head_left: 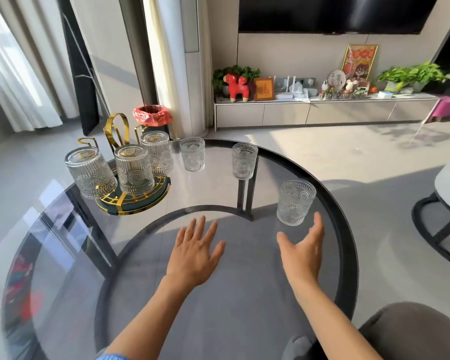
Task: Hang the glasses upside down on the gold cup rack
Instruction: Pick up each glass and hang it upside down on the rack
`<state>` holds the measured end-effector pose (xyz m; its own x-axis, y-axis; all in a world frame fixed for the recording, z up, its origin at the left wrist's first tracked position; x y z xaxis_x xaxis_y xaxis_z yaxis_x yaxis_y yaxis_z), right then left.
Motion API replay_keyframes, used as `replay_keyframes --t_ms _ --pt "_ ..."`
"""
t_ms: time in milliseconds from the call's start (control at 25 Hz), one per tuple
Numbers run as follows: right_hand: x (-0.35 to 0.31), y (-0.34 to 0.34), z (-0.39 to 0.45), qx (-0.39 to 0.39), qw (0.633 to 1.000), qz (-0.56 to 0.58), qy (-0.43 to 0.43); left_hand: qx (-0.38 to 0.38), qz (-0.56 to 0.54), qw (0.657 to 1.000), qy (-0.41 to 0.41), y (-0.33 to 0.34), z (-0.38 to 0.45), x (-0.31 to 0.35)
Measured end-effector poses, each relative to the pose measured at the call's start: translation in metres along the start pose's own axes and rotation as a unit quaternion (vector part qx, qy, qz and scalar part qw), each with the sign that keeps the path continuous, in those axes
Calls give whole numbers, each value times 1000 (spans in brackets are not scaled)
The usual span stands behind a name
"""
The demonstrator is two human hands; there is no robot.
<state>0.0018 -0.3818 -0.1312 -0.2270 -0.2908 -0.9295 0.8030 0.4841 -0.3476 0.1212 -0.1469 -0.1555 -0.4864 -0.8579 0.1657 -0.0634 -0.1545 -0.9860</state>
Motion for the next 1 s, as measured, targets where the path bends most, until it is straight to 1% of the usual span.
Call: replay_keyframes --t_ms 120,280,400,480,520,560,600,640,680,720,760,800,840,880,920,960,1000 --pt "4 12 27 4 999 -42 26 0 13 1000 2 1 -2 -1" --pt "10 23 53 1 995 -86 58 23 11 1000 0 -4 -3 2" --pt "1 28 58 9 995 -96 38 34 6 999 -6 -4 -1 -3" --pt "-10 41 49 -37 996 -73 25 40 -32 999 -11 -7 -1 -6" --pt "-20 53 37 -79 996 -43 19 45 -83 995 -17 -12 0 -7" --pt "-30 68 19 -131 991 5 15 49 -173 983 -30 -18 0 -11" --pt "-45 88 -4 -190 979 68 8 58 -309 948 -55 -26 -1 -19" --pt "-63 108 -27 -247 960 133 -2 56 -466 879 -84 -33 -6 -27" --pt "-81 126 -49 -294 937 186 -12 48 -609 785 -101 -36 -11 -34" --pt "-101 142 -67 -334 915 225 -25 31 -715 690 -105 -39 -16 -38" --pt "-123 155 -85 -371 892 255 -40 13 -782 616 -97 -44 -22 -41" --pt "-142 165 -99 -407 868 277 -55 10 -821 565 -87 -51 -28 -46" --pt "-160 172 -111 -441 844 296 -70 14 -846 527 -74 -60 -33 -52" --pt "-174 176 -120 -465 823 315 -81 25 -862 502 -66 -69 -37 -59" --pt "-184 177 -126 -480 806 335 -87 44 -870 485 -70 -77 -42 -65" --pt "-190 178 -129 -486 794 356 -82 65 -873 476 -82 -83 -44 -74" --pt "-192 180 -129 -486 788 374 -59 86 -872 473 -95 -88 -47 -82"
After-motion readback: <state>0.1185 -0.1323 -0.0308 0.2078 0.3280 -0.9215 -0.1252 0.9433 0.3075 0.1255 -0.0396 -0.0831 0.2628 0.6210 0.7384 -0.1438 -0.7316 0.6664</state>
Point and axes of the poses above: each hand's wrist, its own z-axis towards the middle knuckle, its own y-axis out of the palm, x = y × z, the point moved 10 cm from there along z, towards the middle knuckle, and after that the axes turned 2 degrees about z, right-handed, at the moved point
